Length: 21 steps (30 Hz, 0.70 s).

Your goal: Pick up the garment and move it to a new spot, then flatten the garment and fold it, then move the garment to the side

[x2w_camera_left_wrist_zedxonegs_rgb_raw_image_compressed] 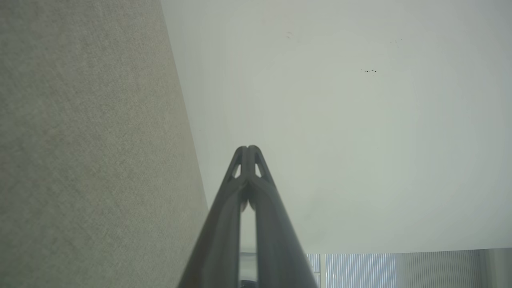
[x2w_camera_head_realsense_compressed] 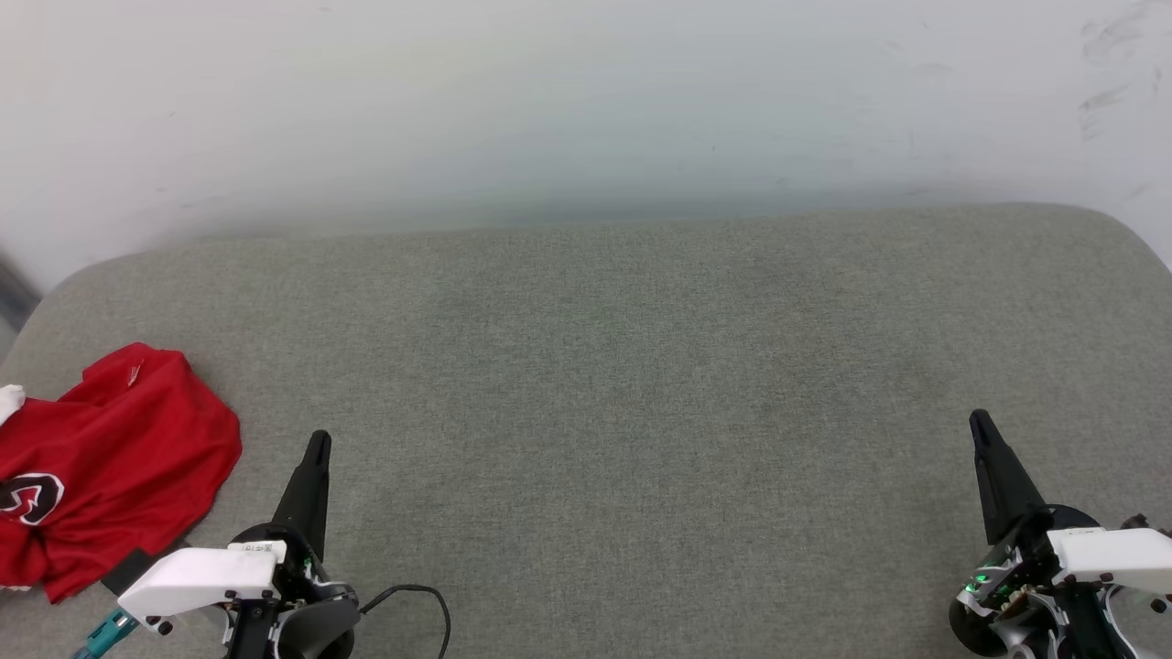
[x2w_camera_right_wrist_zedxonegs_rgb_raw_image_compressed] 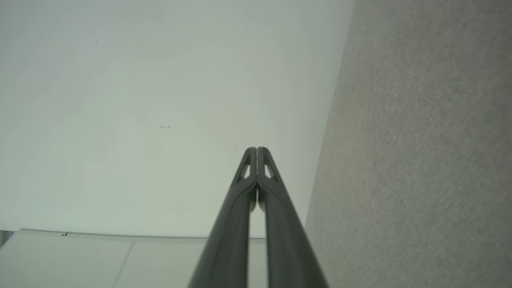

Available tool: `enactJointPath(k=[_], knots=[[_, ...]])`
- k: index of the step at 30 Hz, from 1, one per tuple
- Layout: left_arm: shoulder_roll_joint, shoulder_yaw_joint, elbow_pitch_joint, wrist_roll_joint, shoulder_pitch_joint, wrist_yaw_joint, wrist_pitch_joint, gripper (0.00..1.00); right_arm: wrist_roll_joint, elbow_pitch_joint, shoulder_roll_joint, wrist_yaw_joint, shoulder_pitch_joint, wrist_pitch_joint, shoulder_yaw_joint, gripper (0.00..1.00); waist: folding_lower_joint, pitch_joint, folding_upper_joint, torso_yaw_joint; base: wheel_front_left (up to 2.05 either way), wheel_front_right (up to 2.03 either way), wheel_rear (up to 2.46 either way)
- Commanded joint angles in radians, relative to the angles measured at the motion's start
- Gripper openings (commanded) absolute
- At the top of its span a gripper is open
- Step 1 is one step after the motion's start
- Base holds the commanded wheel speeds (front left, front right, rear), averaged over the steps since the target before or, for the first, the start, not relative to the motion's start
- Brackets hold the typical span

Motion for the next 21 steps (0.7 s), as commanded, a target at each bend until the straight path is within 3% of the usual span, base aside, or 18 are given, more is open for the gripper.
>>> enactJointPath(k=[1, 21], knots=[[-0.001, 0.001, 0.0, -0.001, -0.006, -0.002, 0.004, 0.0, 0.004, 0.0, 0.002, 0.0, -0.01, 0.0, 0.0, 0.0, 0.0, 0.0, 0.0, 0.0, 0.0, 0.0, 0.0], [-0.001, 0.001, 0.0, -0.001, -0.006, -0.002, 0.004, 0.0, 0.004, 0.0, 0.002, 0.0, -0.01, 0.0, 0.0, 0.0, 0.0, 0.0, 0.0, 0.0, 0.0, 0.0, 0.0]])
